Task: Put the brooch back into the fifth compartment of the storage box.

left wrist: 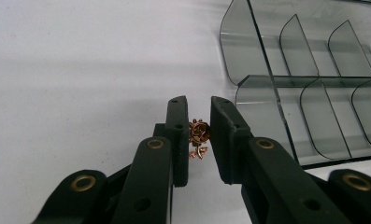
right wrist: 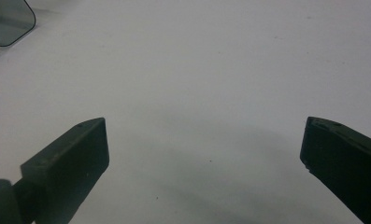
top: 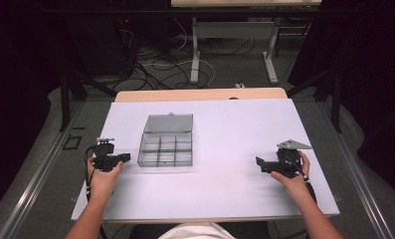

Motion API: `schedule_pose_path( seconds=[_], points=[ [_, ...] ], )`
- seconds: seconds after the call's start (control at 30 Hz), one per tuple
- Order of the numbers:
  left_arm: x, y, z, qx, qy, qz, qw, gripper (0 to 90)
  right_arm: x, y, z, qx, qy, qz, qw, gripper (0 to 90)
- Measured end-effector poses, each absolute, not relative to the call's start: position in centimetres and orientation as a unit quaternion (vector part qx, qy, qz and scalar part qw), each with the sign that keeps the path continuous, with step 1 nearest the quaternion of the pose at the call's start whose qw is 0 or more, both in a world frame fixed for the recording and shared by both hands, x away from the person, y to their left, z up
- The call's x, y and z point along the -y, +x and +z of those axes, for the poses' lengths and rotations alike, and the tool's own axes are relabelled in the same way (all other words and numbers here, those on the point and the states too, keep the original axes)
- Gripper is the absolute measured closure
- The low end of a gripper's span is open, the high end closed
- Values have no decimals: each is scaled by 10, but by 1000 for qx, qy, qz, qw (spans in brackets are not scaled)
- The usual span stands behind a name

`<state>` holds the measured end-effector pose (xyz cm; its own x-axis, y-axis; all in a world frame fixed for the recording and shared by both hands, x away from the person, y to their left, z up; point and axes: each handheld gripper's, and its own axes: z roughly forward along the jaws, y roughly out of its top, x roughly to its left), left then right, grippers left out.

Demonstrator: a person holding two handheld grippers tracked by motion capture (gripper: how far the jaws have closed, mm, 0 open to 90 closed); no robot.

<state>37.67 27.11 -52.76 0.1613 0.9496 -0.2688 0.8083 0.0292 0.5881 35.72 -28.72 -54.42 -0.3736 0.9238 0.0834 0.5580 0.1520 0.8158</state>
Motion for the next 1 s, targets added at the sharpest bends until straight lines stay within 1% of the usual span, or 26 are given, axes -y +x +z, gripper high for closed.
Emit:
schedule_pose_path(
  seconds=[0.07, 0.13, 0.17, 0.23, 0.3, 0.37, 0.6, 0.73, 1.0],
  points=[
    [-271, 376, -528, -637, 684, 117, 335, 781, 287, 357, -544, -724, 511, 403, 227, 10],
    [-273, 376, -526, -632, 689, 114, 336, 781, 287, 357, -544, -723, 513, 403, 226, 10],
    [-273, 376, -527, -628, 687, 125, 343, 781, 287, 357, -544, -725, 511, 403, 227, 10],
    [-274, 375, -525, -626, 689, 120, 345, 781, 287, 357, -544, -725, 511, 403, 227, 10],
    [-275, 375, -525, -620, 690, 129, 350, 781, 287, 357, -544, -725, 511, 402, 227, 10],
    [-275, 374, -523, -617, 690, 126, 356, 781, 287, 357, -544, -725, 511, 403, 227, 10],
    [-279, 371, -518, -604, 688, 148, 374, 781, 287, 357, -545, -726, 510, 402, 228, 10],
    [-279, 368, -514, -603, 677, 159, 390, 781, 287, 357, -545, -726, 510, 402, 228, 10],
    [-280, 363, -508, -595, 673, 161, 408, 781, 287, 357, -544, -726, 509, 401, 229, 10]
  ],
)
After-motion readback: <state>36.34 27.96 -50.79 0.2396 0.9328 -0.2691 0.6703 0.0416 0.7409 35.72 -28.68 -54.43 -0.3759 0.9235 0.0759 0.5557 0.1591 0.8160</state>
